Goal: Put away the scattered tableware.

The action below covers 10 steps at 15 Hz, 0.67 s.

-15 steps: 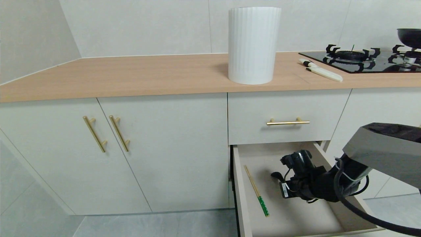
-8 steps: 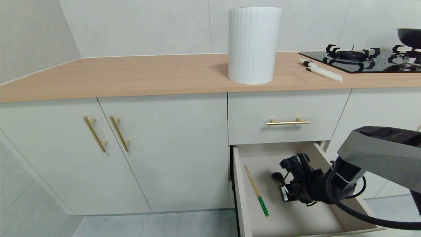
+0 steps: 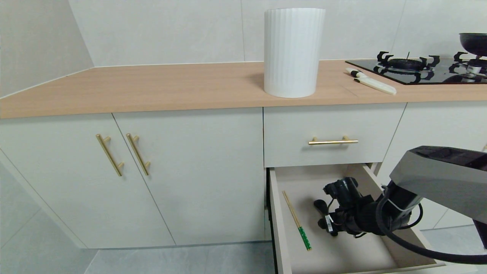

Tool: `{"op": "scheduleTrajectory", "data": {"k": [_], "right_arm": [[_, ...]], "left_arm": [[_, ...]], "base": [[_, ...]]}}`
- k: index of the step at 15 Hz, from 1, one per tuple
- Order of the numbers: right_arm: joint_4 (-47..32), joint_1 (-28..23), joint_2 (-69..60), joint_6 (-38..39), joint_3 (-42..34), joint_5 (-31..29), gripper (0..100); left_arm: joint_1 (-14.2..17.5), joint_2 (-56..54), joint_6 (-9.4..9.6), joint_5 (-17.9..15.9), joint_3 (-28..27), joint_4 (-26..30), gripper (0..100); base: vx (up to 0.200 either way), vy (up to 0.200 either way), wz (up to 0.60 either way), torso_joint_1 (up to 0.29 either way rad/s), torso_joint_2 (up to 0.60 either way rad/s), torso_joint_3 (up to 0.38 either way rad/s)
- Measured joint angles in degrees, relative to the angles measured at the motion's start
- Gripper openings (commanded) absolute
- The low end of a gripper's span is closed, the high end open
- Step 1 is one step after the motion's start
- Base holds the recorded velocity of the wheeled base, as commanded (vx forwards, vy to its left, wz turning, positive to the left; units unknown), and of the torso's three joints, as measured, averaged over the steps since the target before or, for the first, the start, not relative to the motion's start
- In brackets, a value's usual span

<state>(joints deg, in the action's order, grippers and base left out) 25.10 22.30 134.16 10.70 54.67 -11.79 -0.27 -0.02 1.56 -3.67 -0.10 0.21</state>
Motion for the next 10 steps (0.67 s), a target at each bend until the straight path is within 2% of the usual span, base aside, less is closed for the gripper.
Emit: {"op": "scheduleTrajectory", "data": {"k": [6,10], "right_arm": [[0.00,0.02,-0.69,0.13,-0.43,-0.04,100],[-0.61,0.13,-6.73,1.77,-1.97,-0.06,100]], "left_arm": [[0.00,0.00,0.00,-0.02,0.00,0.00,100],[0.00,0.00,0.00,0.00,0.00,0.01,100]], "base": [[0.000,0.000,0.00,0.000,0.00,0.000],[0.000,0.000,0.00,0.000,0.00,0.000]]}}
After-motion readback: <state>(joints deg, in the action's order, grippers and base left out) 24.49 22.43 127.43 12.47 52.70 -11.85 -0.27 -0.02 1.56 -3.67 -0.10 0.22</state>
